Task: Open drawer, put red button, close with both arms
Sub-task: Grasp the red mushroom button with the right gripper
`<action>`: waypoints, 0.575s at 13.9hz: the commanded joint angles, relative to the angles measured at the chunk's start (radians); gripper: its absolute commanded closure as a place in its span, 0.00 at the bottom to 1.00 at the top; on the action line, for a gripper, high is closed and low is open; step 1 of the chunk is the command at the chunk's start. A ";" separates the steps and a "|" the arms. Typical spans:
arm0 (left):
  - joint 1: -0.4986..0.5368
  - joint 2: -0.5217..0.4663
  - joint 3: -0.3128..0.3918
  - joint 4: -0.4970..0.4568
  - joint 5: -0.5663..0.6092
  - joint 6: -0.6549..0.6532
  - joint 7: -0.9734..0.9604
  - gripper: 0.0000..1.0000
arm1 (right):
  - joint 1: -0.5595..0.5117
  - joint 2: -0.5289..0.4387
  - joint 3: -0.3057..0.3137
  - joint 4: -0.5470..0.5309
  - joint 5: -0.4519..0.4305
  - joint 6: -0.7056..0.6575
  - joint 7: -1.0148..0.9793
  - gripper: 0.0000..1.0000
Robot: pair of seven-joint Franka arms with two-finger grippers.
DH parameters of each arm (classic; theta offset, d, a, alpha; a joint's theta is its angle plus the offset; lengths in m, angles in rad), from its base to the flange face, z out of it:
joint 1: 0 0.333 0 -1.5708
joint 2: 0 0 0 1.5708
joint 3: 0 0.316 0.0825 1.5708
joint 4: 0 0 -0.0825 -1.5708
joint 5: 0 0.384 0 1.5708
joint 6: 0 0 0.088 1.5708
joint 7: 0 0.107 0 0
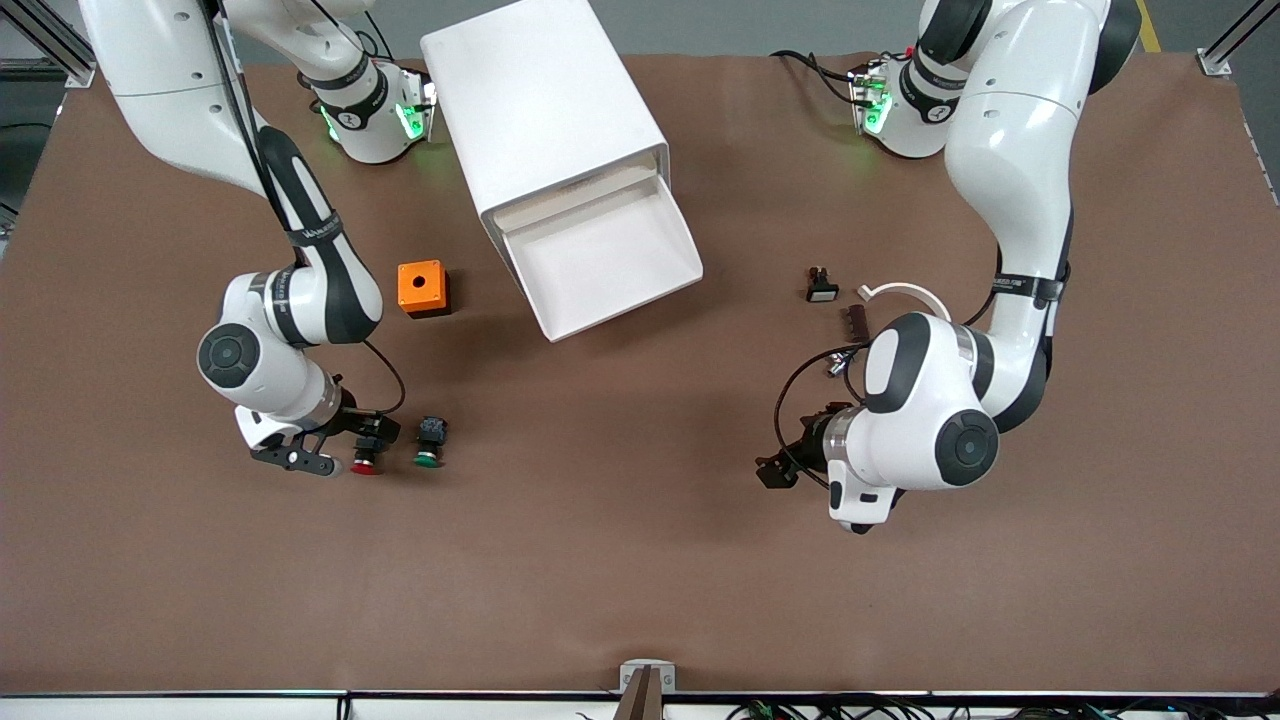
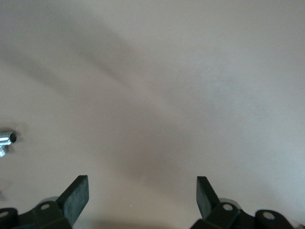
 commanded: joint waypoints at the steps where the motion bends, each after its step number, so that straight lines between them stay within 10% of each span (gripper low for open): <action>1: -0.035 -0.032 0.004 -0.027 0.066 0.057 0.011 0.01 | 0.011 0.021 -0.005 0.000 0.000 0.021 0.030 0.00; 8: -0.068 -0.068 0.001 -0.036 0.216 0.077 -0.006 0.01 | 0.006 0.056 -0.005 0.001 0.002 0.054 0.030 0.01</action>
